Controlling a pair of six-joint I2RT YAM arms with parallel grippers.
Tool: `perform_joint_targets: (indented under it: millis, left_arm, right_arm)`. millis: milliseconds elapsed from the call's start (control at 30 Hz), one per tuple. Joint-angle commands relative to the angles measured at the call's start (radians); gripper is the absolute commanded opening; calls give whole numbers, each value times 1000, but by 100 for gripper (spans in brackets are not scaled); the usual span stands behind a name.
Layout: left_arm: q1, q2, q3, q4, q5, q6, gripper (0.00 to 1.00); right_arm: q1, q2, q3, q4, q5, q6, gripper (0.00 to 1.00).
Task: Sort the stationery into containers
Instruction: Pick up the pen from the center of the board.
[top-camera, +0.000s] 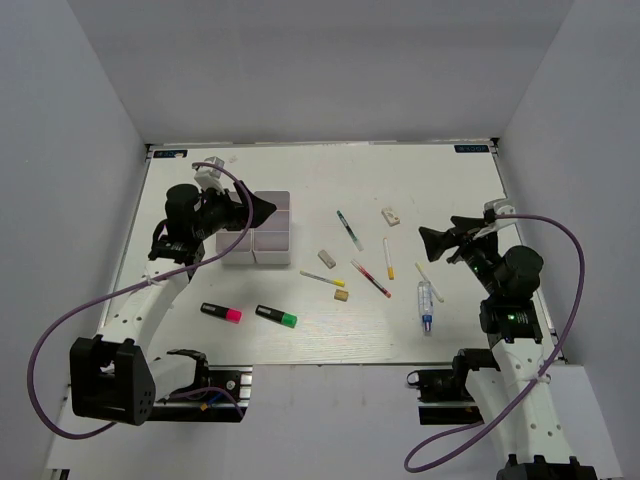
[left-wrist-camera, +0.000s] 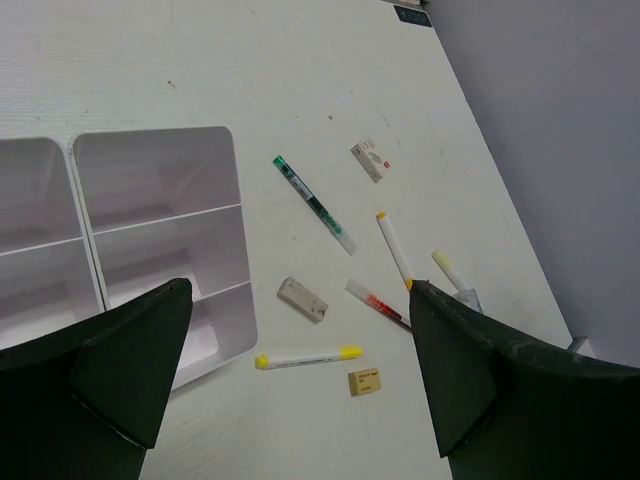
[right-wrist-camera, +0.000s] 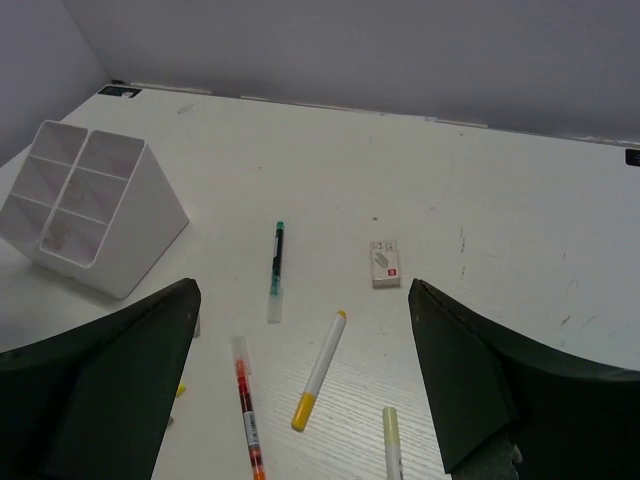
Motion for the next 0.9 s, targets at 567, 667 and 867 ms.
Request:
perform_joint_targets:
  millis: [567, 667, 867]
  left_arm:
    - [-11, 68, 37, 5, 131, 20, 48]
    - [-34, 125, 77, -64, 160, 32, 31]
    - [-177, 197, 181, -156, 45, 72, 50]
  right_arm:
    - [-4, 143, 73, -197, -269, -463, 90]
    - [0, 142, 71, -190, -245, -442, 90]
    - [26, 168, 99, -191, -143, -433, 29]
